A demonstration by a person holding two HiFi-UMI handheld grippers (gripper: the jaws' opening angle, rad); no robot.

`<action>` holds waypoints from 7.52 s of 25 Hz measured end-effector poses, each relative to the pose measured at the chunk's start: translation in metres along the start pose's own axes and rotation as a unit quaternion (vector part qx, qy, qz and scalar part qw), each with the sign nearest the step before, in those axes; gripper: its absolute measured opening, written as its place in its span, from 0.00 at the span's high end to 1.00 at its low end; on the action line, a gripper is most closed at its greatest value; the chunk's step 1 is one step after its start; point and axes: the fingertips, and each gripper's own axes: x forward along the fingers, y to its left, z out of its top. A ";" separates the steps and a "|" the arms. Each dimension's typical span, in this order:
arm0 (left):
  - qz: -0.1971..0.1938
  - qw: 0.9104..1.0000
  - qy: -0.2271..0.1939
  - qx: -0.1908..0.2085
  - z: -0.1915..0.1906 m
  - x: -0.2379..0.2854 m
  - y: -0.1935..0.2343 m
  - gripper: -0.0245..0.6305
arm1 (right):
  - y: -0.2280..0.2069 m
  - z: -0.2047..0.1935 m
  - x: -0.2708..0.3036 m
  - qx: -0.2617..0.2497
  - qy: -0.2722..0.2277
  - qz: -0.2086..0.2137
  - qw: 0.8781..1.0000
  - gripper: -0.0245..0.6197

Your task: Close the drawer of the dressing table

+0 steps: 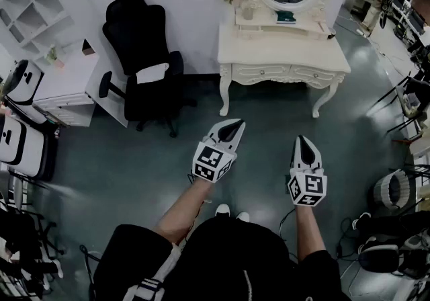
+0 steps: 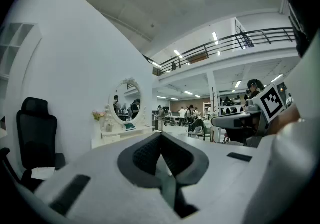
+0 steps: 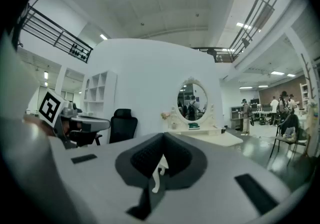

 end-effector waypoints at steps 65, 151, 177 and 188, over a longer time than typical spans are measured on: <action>0.072 0.997 0.024 -0.016 -0.006 0.326 0.156 0.95 | -0.204 -0.009 0.321 0.000 0.050 0.082 0.995 0.96; 0.230 0.968 0.081 -0.055 -0.063 0.616 0.470 0.95 | -0.311 -0.042 0.800 -0.001 0.104 0.219 0.970 0.96; 0.279 0.926 0.162 -0.193 -0.205 0.578 0.444 0.69 | -0.297 -0.079 0.778 -0.011 0.151 0.226 0.962 0.96; 0.283 0.914 0.209 -0.201 -0.244 0.579 0.449 0.68 | -0.307 -0.084 0.774 -0.011 0.159 0.218 0.963 0.96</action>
